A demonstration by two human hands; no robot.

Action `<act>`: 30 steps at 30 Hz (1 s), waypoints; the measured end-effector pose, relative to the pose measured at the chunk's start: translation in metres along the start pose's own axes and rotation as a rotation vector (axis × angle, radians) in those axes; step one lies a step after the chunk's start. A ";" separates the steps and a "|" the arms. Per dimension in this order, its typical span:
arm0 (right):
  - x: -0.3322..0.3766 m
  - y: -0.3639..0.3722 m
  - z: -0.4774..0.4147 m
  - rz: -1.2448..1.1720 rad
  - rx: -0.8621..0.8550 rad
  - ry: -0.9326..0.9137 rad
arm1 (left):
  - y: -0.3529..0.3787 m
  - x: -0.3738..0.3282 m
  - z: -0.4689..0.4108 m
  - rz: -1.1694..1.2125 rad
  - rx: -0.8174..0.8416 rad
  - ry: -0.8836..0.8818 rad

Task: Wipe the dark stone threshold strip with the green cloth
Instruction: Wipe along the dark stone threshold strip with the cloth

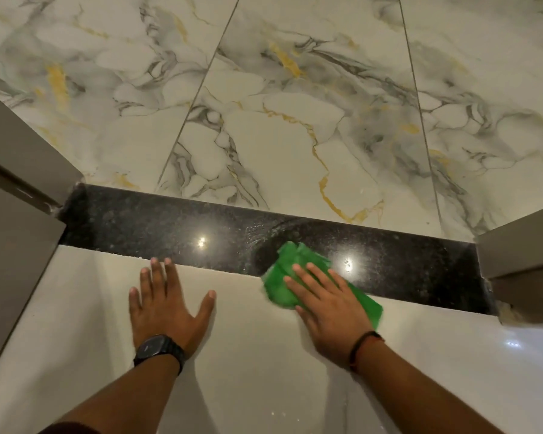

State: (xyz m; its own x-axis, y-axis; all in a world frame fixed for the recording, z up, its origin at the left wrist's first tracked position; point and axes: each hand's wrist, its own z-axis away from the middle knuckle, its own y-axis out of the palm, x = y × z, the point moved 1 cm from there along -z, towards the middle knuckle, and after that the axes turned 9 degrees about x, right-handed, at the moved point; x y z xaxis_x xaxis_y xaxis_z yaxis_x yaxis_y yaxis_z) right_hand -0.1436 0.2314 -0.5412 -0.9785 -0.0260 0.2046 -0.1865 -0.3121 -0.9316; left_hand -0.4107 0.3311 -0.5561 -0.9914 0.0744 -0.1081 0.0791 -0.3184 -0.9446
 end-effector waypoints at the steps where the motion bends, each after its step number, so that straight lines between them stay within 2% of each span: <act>1: -0.013 -0.001 0.007 0.000 -0.010 0.042 | -0.002 0.006 0.001 0.011 0.003 -0.038; 5: -0.052 -0.012 0.002 -0.087 -0.091 0.341 | -0.006 0.013 0.001 0.056 -0.011 -0.127; 8: -0.044 -0.013 -0.029 -0.105 -0.160 0.524 | -0.006 0.009 0.001 0.059 -0.018 -0.127; 10: -0.028 -0.015 -0.055 -0.108 -0.161 0.583 | -0.007 0.009 0.002 0.058 -0.018 -0.128; 12: -0.004 -0.018 -0.081 -0.102 -0.131 0.548 | -0.008 0.008 0.002 0.058 -0.012 -0.132; 18: 0.083 -0.016 -0.116 -0.057 -0.064 0.195 | -0.010 0.011 -0.002 0.071 -0.008 -0.129; 24: 0.064 -0.008 -0.069 0.011 0.025 -0.122 | -0.019 0.048 -0.030 0.025 -0.056 -0.105; 27: 0.030 -0.011 -0.058 0.031 0.005 -0.054 | -0.024 0.083 -0.043 -0.006 -0.066 -0.103; 30: 0.009 -0.019 -0.070 -0.045 -0.083 0.217 | -0.025 0.095 -0.046 0.025 -0.082 -0.130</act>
State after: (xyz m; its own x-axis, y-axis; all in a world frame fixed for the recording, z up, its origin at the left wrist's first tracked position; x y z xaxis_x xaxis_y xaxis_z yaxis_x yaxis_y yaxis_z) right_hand -0.1549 0.3033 -0.5424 -0.9633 0.1938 0.1858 -0.2286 -0.2293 -0.9461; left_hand -0.5020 0.3899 -0.5570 -0.9938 -0.0575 -0.0955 0.1066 -0.2403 -0.9648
